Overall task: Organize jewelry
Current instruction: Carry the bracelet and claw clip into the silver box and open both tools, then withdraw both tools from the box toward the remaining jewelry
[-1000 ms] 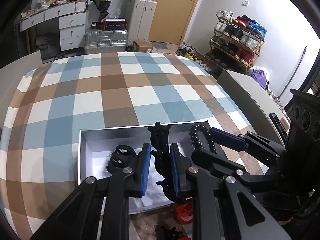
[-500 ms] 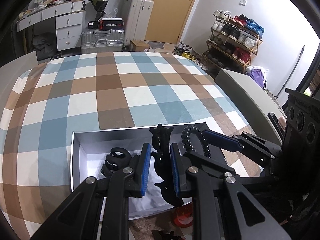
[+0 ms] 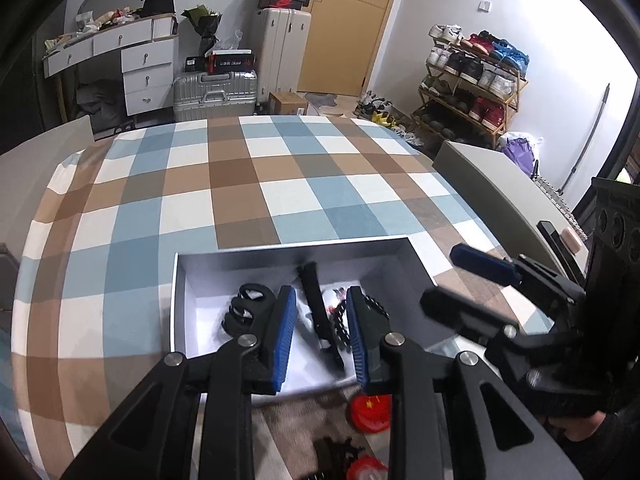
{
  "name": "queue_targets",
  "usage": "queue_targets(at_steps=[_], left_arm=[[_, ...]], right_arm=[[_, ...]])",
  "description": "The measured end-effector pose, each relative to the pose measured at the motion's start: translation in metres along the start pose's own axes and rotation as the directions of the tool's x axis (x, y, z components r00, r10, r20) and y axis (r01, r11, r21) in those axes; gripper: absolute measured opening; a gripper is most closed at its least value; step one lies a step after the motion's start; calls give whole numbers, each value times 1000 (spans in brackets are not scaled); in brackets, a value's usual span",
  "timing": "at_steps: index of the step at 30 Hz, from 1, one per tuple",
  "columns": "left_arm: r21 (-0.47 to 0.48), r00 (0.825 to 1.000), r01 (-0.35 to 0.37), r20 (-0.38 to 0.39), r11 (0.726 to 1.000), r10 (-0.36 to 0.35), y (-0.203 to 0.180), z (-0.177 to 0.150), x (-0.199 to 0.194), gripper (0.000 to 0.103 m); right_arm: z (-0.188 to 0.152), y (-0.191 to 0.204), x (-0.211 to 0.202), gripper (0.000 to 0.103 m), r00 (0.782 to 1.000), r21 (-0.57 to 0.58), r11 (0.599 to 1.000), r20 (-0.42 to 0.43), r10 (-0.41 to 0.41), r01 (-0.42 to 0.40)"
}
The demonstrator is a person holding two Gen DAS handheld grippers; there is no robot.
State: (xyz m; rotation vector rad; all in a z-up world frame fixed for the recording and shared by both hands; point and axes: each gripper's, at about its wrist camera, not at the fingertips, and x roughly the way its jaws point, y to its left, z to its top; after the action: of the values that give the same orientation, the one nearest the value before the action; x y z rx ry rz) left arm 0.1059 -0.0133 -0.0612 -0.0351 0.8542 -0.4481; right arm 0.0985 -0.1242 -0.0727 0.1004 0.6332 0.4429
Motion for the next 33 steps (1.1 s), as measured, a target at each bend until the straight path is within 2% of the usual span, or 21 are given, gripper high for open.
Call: queue_targets(at_steps=[4, 7, 16, 18, 19, 24, 28, 33], left_arm=[[-13, 1000, -17, 7, 1000, 17, 1, -8, -9, 23], [-45, 999, -31, 10, 998, 31, 6, -15, -16, 30], [-78, 997, -64, 43, 995, 68, 7, -37, -38, 32], [-85, 995, -74, 53, 994, 79, 7, -42, -41, 42], [-92, 995, -80, 60, 993, 85, 7, -45, -44, 51], [-137, 992, -86, 76, 987, 97, 12, -54, -50, 53], [-164, 989, -102, 93, 981, 118, 16, -65, -54, 77], [-119, 976, -178, 103, 977, 191, 15, -82, -56, 82]], right_arm=[[-1, 3, -15, 71, 1000, 0, 1000, 21, -12, 12], [-2, 8, -26, 75, 999, -6, 1000, 41, -8, 8], [-16, 26, -50, 82, 997, -25, 999, 66, 29, -28], [-21, 29, -52, 85, 997, -21, 999, 64, 41, -40], [-23, 29, -53, 86, 997, -20, 999, 62, 45, -44], [-33, 32, -56, 88, 998, -16, 999, 49, 45, -44], [-42, 33, -53, 88, 1000, -33, 999, 20, 21, -20], [-57, 34, -39, 88, 998, -79, 997, -51, -23, 19]])
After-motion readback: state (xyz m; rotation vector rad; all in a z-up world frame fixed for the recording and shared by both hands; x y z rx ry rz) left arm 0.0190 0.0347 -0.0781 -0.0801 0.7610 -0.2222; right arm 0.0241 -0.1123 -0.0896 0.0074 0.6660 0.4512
